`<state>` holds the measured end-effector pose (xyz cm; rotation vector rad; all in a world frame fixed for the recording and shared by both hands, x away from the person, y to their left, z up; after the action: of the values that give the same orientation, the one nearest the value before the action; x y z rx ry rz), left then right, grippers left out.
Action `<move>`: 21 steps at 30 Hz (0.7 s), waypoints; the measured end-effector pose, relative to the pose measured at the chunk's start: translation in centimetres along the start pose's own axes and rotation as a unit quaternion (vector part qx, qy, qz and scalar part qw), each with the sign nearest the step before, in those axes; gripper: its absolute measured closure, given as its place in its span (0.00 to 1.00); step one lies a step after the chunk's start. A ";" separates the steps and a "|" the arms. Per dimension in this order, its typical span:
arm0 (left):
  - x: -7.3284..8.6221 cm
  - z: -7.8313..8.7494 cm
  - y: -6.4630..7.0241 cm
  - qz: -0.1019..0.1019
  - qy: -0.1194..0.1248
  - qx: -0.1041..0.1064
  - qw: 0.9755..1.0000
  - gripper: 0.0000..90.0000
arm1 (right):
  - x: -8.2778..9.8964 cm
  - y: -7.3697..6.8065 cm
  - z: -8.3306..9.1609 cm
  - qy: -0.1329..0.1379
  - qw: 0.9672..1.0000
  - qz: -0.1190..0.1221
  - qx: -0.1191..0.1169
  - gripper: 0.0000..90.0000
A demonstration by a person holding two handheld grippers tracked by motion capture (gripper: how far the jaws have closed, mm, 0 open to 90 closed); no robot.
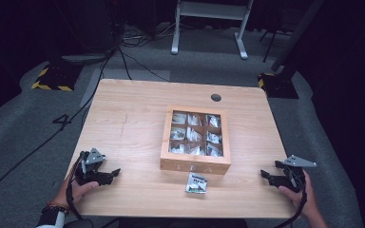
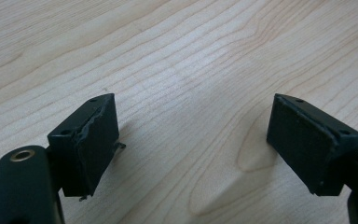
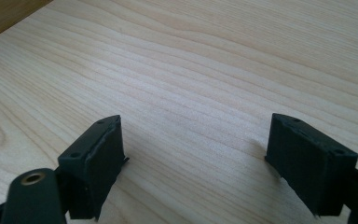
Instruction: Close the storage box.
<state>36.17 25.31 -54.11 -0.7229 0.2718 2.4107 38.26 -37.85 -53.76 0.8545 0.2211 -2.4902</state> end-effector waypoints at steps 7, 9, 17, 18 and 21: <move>0.0 0.0 0.0 0.001 0.000 0.000 1.000 0.19 | 0.0 0.0 0.0 0.000 1.000 -0.001 -0.001 0.21; 0.1 0.0 0.0 0.000 0.000 0.000 1.000 0.19 | 0.0 0.0 0.0 -0.001 1.000 -0.001 -0.001 0.21; 0.1 0.1 0.0 0.002 0.001 -0.001 1.000 0.19 | 0.1 0.0 0.1 0.000 1.000 0.001 -0.002 0.21; 0.1 0.1 0.0 0.003 0.001 -0.001 1.000 0.19 | 0.1 0.0 0.1 0.000 1.000 0.001 -0.002 0.21; 0.1 0.1 0.0 0.003 0.001 -0.001 1.000 0.19 | 0.1 0.0 0.1 0.000 1.000 0.002 -0.002 0.21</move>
<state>36.08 25.41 -54.12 -0.7270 0.2740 2.4155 38.20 -37.93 -53.77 0.8520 0.2244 -2.4858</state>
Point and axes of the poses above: each handheld gripper's, and its own axes: z roughly backward along the jaws, x roughly out of its underside, y roughly to its right, the point moved 5 cm from there along -z, roughly forward along the jaws, and after that the axes turned 10 degrees about -y, right-handed, at the moved point
